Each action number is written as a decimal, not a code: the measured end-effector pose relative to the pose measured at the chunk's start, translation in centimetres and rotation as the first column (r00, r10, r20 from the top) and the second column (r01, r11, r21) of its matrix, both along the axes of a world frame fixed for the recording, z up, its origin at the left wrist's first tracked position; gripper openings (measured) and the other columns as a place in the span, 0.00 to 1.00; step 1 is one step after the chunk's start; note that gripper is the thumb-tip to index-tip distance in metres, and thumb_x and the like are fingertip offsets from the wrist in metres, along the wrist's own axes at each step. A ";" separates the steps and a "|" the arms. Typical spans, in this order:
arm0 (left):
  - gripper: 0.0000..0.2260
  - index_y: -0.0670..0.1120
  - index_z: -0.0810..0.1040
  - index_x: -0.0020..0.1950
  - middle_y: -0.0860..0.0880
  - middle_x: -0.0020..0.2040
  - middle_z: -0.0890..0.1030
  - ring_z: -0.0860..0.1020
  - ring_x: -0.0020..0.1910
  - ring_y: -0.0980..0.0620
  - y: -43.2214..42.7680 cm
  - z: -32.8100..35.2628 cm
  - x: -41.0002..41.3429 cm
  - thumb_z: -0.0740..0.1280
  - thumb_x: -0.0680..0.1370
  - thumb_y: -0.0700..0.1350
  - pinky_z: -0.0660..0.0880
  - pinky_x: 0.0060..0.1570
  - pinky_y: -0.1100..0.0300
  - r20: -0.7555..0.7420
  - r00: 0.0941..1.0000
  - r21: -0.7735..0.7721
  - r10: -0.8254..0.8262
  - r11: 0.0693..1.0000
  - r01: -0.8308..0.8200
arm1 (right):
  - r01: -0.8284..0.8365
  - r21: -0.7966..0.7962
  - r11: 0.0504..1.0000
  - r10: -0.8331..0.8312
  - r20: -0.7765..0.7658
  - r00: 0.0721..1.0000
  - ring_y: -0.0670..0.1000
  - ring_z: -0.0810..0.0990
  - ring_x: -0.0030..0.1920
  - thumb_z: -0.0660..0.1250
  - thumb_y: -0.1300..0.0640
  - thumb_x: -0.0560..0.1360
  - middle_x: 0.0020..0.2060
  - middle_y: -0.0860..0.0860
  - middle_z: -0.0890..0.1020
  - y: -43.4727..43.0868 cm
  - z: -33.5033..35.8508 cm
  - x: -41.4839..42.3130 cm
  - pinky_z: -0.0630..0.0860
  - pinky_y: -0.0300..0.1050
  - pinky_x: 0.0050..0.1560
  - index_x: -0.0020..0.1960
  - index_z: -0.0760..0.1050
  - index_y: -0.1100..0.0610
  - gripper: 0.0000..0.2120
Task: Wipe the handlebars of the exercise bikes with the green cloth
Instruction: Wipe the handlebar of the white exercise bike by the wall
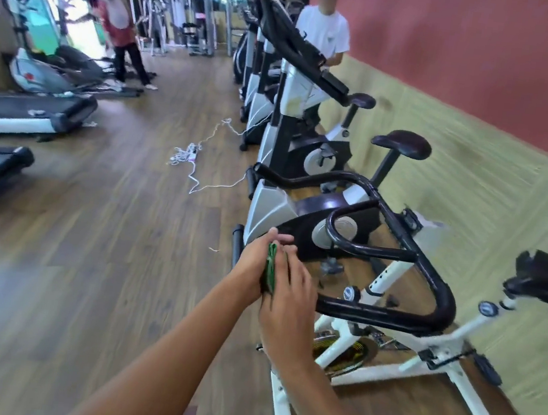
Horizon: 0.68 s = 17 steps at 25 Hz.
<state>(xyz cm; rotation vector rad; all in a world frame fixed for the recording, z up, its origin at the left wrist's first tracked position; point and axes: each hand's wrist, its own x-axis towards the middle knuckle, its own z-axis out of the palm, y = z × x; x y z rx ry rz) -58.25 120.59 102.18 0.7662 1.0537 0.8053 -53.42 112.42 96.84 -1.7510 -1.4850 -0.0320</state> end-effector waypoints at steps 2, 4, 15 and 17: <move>0.17 0.42 0.80 0.51 0.44 0.41 0.84 0.81 0.38 0.49 0.2 -0.7 0.1 0.57 0.85 0.51 0.77 0.47 0.56 0.000 0.997 0.018 -0.073 0.997 0.073 | -0.006 -0.057 0.998 0.010 0.077 0.997 0.55 0.72 0.66 0.67 0.59 0.75 0.70 0.53 0.72 -0.4 -1.1 1.1 0.73 0.53 0.64 0.77 0.63 0.53 0.32; 0.14 0.44 0.81 0.50 0.46 0.40 0.85 0.81 0.36 0.52 0.1 -1.1 0.5 0.59 0.84 0.49 0.75 0.41 0.59 -0.156 0.984 0.073 -0.085 0.993 0.097 | 0.034 -0.111 0.993 -0.020 0.129 0.991 0.55 0.73 0.66 0.68 0.58 0.74 0.69 0.52 0.73 -1.4 -2.4 3.1 0.71 0.54 0.66 0.77 0.63 0.54 0.33; 0.17 0.43 0.83 0.45 0.45 0.40 0.83 0.80 0.40 0.49 0.1 -2.0 1.0 0.54 0.77 0.32 0.75 0.39 0.60 -0.370 0.927 0.301 0.066 0.952 0.052 | 0.089 -0.151 0.985 -0.067 0.142 0.988 0.56 0.77 0.62 0.73 0.63 0.69 0.65 0.54 0.77 -1.4 -0.9 1.8 0.75 0.53 0.61 0.74 0.68 0.56 0.35; 0.18 0.42 0.82 0.44 0.45 0.39 0.82 0.79 0.37 0.49 0.0 -1.9 1.2 0.53 0.76 0.30 0.73 0.34 0.61 -0.356 0.932 0.292 0.070 0.956 0.039 | 0.104 -0.172 0.980 -0.077 0.156 0.985 0.57 0.77 0.62 0.73 0.63 0.68 0.65 0.54 0.76 -1.8 -1.6 2.8 0.74 0.53 0.61 0.74 0.66 0.55 0.36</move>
